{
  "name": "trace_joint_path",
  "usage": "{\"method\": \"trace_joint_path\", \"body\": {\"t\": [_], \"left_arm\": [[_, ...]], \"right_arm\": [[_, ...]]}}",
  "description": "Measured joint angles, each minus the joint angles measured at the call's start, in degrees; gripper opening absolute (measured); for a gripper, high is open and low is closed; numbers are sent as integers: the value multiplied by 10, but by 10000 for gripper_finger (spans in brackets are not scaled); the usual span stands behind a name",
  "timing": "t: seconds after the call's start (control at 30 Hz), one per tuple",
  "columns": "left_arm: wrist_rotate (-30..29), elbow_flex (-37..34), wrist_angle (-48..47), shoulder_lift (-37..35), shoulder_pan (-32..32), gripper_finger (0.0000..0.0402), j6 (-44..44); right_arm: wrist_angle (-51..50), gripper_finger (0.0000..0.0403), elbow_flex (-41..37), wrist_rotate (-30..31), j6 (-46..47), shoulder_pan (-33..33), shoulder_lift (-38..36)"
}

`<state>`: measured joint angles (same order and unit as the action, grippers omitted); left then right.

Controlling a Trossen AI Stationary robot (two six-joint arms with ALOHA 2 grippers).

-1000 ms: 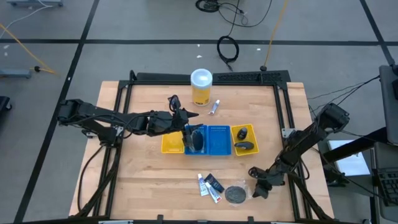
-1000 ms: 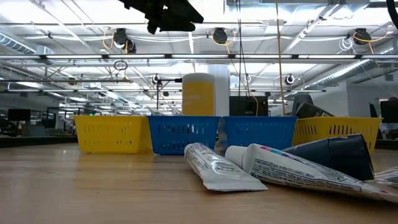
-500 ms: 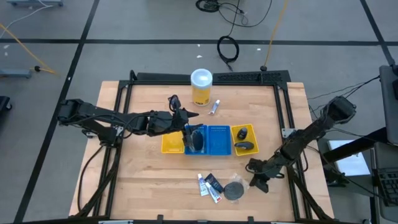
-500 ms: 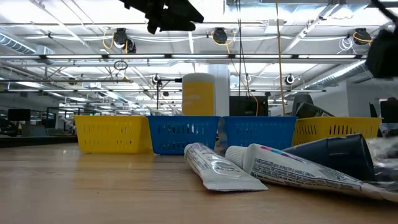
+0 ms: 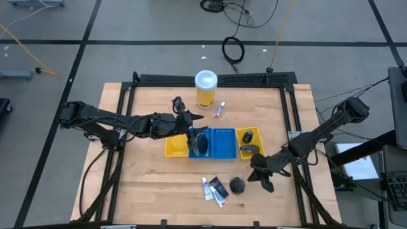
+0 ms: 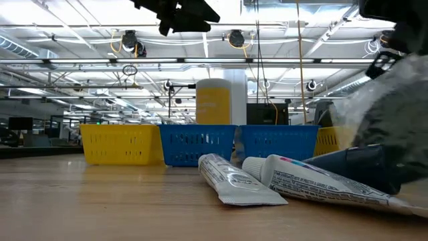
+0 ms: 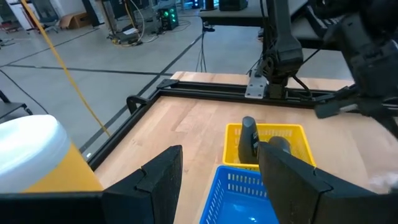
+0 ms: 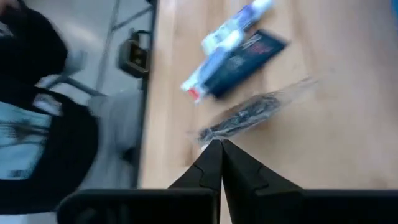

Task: Pick & Place Travel size toiletries
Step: Put the black comb into the left blue bin

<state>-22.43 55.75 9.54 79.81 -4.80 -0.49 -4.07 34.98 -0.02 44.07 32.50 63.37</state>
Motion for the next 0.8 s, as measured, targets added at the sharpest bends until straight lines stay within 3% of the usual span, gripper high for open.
{"method": "trace_joint_path", "body": {"t": [0.5,0.8], "left_arm": [[20,0,16,0,0,207,0],[20,0,22,0,0,207,2]], "right_arm": [[-75,0,130,48,-251,-86,-24],[-82,0,182,76,-332,-157,-24]]}}
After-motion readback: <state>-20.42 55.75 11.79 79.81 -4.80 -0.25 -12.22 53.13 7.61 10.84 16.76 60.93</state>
